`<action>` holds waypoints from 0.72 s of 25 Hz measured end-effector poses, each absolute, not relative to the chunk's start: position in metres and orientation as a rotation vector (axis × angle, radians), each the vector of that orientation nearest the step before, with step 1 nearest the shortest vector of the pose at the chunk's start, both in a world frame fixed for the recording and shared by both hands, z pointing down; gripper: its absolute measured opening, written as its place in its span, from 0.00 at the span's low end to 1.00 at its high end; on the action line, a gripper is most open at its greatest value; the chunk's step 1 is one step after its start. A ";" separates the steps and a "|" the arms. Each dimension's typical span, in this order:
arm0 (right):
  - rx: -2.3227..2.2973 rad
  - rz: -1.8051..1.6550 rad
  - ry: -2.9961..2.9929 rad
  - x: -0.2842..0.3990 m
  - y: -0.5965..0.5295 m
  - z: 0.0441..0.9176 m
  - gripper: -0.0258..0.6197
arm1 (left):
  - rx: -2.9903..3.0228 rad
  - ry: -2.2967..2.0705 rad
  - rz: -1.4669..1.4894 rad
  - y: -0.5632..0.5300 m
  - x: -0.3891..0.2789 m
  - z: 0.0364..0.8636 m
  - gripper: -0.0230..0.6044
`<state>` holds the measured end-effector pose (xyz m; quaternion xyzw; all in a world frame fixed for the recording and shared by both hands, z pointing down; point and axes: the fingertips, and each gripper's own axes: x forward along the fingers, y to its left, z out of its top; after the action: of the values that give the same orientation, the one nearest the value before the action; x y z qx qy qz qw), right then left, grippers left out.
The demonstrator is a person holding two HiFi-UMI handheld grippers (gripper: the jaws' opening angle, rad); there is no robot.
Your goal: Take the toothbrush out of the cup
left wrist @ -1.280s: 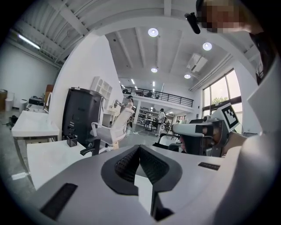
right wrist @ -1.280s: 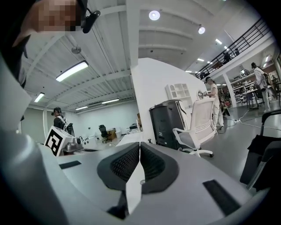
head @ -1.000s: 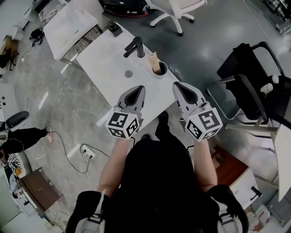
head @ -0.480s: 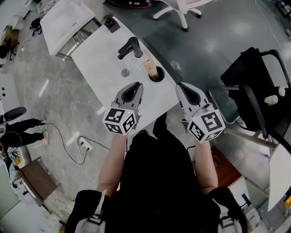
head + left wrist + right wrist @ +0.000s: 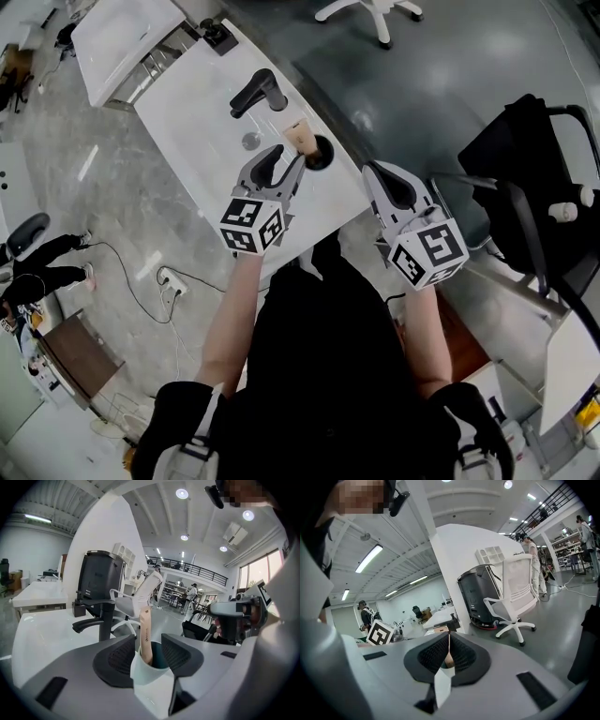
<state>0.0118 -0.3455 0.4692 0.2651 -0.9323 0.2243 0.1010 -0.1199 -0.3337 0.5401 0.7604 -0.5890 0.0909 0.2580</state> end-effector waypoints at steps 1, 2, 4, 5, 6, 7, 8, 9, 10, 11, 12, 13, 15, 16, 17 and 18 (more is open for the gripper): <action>0.779 0.664 -2.755 0.011 -0.348 0.471 0.09 | 2.062 -1.597 0.254 -0.339 -0.120 0.543 0.34; 0.773 0.664 -2.756 0.010 -0.350 0.472 0.09 | 2.062 -1.596 0.261 -0.344 -0.121 0.546 0.35; 0.768 0.667 -2.753 0.009 -0.354 0.475 0.09 | 2.058 -1.590 0.273 -0.352 -0.119 0.553 0.35; 0.769 0.672 -2.749 0.009 -0.356 0.475 0.09 | 2.055 -1.586 0.279 -0.356 -0.118 0.556 0.35; 0.768 0.674 -2.748 0.009 -0.357 0.476 0.09 | 2.052 -1.582 0.286 -0.359 -0.117 0.559 0.35; 0.763 0.673 -2.750 0.008 -0.358 0.476 0.09 | 2.050 -1.578 0.292 -0.363 -0.116 0.563 0.35; 0.758 0.671 -2.753 0.007 -0.358 0.477 0.09 | 2.048 -1.574 0.297 -0.366 -0.116 0.565 0.35; 0.756 0.672 -2.753 0.006 -0.358 0.477 0.09 | 2.046 -1.572 0.300 -0.368 -0.115 0.568 0.35; 0.758 0.678 -2.750 0.006 -0.359 0.478 0.09 | 2.044 -1.572 0.305 -0.370 -0.115 0.569 0.35; 0.764 0.688 -2.746 0.006 -0.359 0.478 0.09 | 2.042 -1.575 0.311 -0.371 -0.115 0.571 0.34; 0.772 0.702 -2.743 0.007 -0.359 0.479 0.09 | 2.040 -1.580 0.318 -0.371 -0.116 0.572 0.32; 0.780 0.715 -2.741 0.008 -0.359 0.479 0.09 | 2.039 -1.583 0.323 -0.371 -0.116 0.573 0.31; 0.787 0.720 -2.746 0.009 -0.359 0.479 0.09 | 2.045 -1.581 0.320 -0.371 -0.115 0.573 0.25; 0.786 0.715 -2.748 0.009 -0.359 0.479 0.09 | 2.048 -1.580 0.319 -0.371 -0.114 0.572 0.23; 0.787 0.712 -2.749 0.010 -0.359 0.480 0.09 | 2.052 -1.581 0.319 -0.370 -0.114 0.571 0.19; 0.789 0.712 -2.748 0.010 -0.358 0.480 0.09 | 2.056 -1.583 0.320 -0.370 -0.113 0.571 0.17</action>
<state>0.0103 -0.3580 0.4797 0.2666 -0.9283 0.2404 0.0974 -0.1126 -0.3698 0.5708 0.7593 -0.5845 0.1182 0.2604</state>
